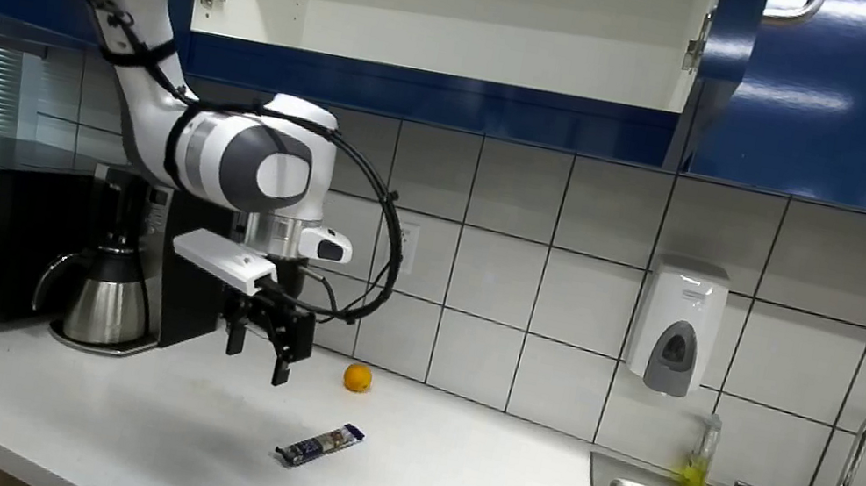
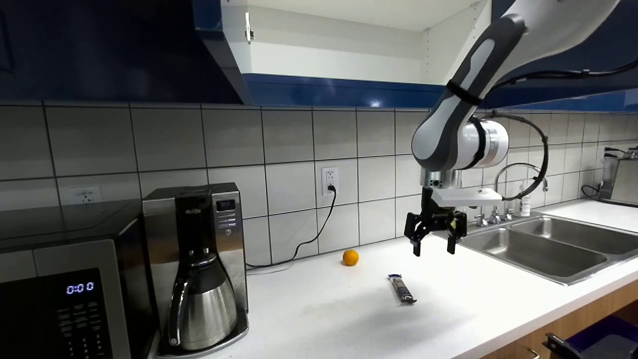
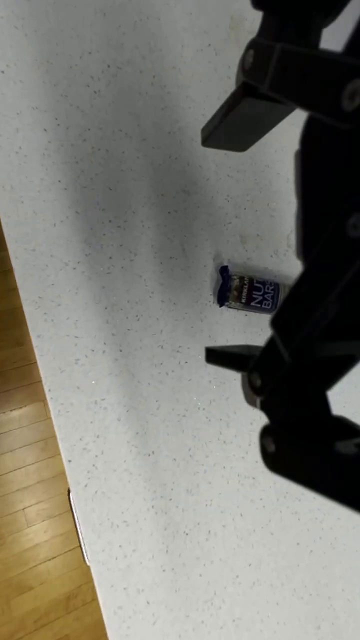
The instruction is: Pick up the granola bar and place it on the bottom shelf of the cabinet above
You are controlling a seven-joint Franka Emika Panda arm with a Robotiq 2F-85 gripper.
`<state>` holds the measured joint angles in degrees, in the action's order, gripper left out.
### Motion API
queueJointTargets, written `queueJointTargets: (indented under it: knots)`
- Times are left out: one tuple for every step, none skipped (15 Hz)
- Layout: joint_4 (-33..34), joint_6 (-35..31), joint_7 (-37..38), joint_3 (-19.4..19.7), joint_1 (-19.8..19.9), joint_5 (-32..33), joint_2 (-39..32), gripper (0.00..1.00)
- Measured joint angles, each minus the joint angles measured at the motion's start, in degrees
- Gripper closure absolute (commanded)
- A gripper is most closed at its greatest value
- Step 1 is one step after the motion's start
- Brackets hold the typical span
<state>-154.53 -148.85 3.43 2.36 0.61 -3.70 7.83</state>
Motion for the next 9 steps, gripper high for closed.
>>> queueJointTargets:
  knots:
    - [0.8,-1.7,0.5,0.0,0.0,0.0,-2.5,0.0]
    - [1.8,-3.2,1.0,-0.1,0.0,0.0,-5.0,0.0]
    - [2.9,-4.6,1.5,-0.1,0.0,0.0,-7.5,0.0]
    - [4.3,-5.8,2.1,-0.2,0.0,0.0,-10.1,0.0]
    - [5.7,-6.8,2.7,-0.2,-0.1,0.0,-12.5,0.0]
    - [7.4,-7.7,3.3,-0.2,-0.2,0.0,-15.1,0.0]
    - [9.2,-8.5,4.0,-0.2,-0.2,0.0,-17.5,0.0]
    - [10.9,-9.0,4.7,-0.2,-0.4,0.0,-19.9,0.0]
    - [12.7,-9.5,5.4,-0.2,-0.5,0.0,-22.0,0.0]
